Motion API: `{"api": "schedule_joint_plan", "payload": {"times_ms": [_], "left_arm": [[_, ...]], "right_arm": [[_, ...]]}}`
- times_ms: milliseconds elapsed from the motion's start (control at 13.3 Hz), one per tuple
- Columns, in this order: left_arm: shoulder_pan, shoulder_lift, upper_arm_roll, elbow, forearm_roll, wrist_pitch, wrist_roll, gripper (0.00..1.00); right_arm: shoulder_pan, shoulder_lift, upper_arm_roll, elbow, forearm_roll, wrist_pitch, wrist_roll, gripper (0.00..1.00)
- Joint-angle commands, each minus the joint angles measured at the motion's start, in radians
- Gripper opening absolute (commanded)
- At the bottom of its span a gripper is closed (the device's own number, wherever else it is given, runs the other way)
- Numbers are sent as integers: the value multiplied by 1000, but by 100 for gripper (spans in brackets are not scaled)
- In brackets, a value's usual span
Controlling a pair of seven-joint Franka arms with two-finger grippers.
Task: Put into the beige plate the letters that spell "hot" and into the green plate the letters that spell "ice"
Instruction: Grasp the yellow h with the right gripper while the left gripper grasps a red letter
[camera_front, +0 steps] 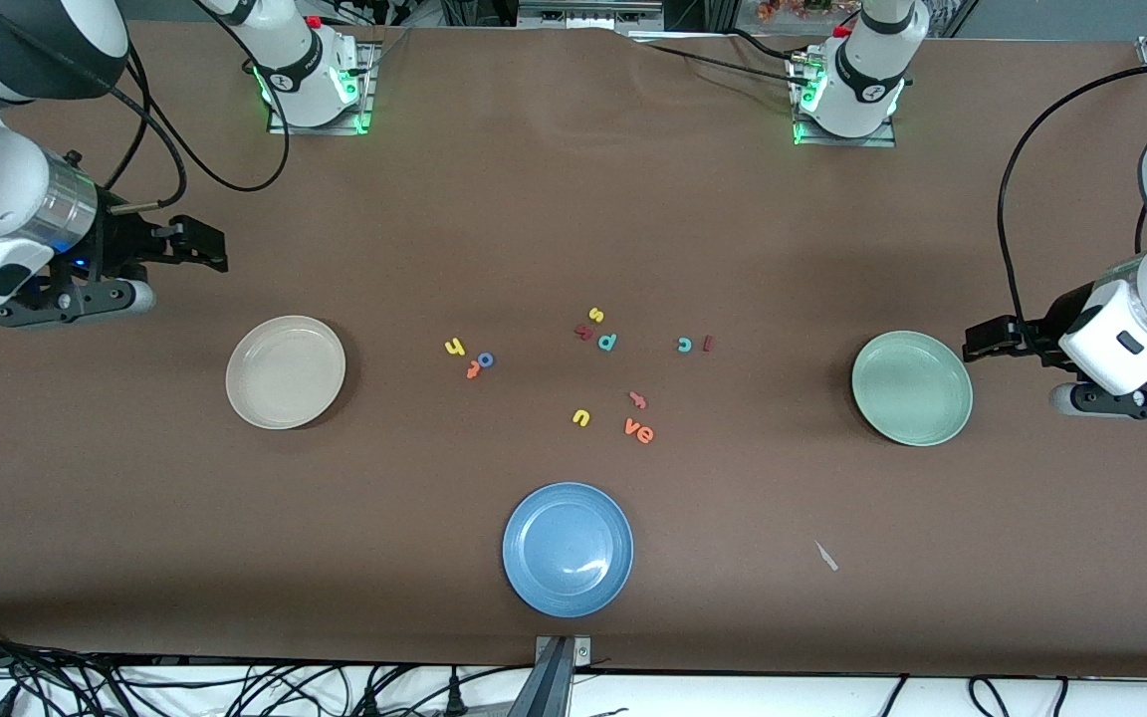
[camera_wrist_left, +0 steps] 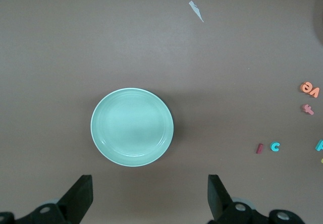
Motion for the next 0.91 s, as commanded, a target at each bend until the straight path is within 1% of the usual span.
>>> {"api": "schedule_joint_plan", "payload": {"times_ms": [0,75,377,603,679,830], "left_arm": [[7,-1,-5,5,4,0,18,100],[7,-1,-5,5,4,0,18,100],[5,1,-5,5,4,2,20,100],[5,5,-5,5,4,2,20,100],[4,7,-5,4,4,2,20,100],[-13,14,-9,-2,4,2,8,100]], "right_arm": [[5,75,4,19,65,93,75,100],[11,98,15,19,67,122,134,100],[129,209,24,16,49,280,327,100],[177,268,23,16,53,334,424,100],[181,293,23,-1,50,383,468,100],[215,307,27,-77,46,481,569,100]]}}
